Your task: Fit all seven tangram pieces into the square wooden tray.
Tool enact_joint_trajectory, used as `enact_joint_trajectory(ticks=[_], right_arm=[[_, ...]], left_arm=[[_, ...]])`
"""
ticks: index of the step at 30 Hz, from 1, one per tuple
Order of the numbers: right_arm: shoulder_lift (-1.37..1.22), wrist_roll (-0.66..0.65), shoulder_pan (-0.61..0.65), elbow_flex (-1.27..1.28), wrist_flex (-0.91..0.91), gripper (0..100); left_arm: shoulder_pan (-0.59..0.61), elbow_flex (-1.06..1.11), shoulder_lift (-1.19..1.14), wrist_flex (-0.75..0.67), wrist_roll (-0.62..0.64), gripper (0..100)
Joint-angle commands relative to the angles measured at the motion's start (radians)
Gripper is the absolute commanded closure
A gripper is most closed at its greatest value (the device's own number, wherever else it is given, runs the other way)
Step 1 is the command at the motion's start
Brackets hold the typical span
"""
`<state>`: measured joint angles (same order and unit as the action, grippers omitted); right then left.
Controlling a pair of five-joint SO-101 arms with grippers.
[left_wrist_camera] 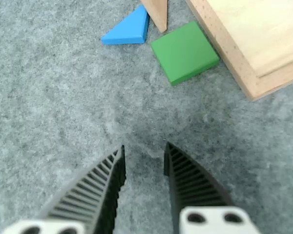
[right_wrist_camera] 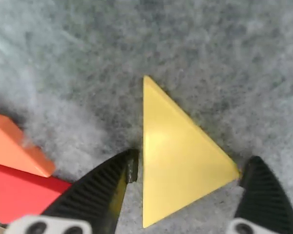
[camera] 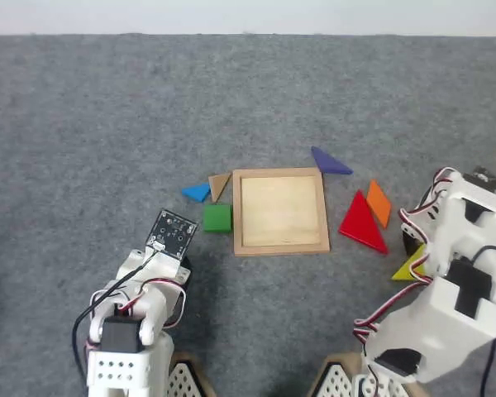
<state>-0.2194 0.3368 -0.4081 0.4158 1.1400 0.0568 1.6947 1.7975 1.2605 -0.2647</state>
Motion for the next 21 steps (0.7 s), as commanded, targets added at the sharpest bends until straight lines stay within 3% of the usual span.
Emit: enact_joint_trajectory(ticks=[1,12,21], right_arm=[[-0.008,0.006,0.001,-0.017,-0.042,77.8],[-0.027,-0.057,0.016,-0.025,-0.051,79.4],[0.189,-0.127,0.108,-0.023,0.013,79.4]], left_arm=[[0.006,-0.012,0.015,0.006,0.002,86],[0.006,-0.012,0.015,0.006,0.002,86],[0.006,-0.012,0.015,0.006,0.002,86]])
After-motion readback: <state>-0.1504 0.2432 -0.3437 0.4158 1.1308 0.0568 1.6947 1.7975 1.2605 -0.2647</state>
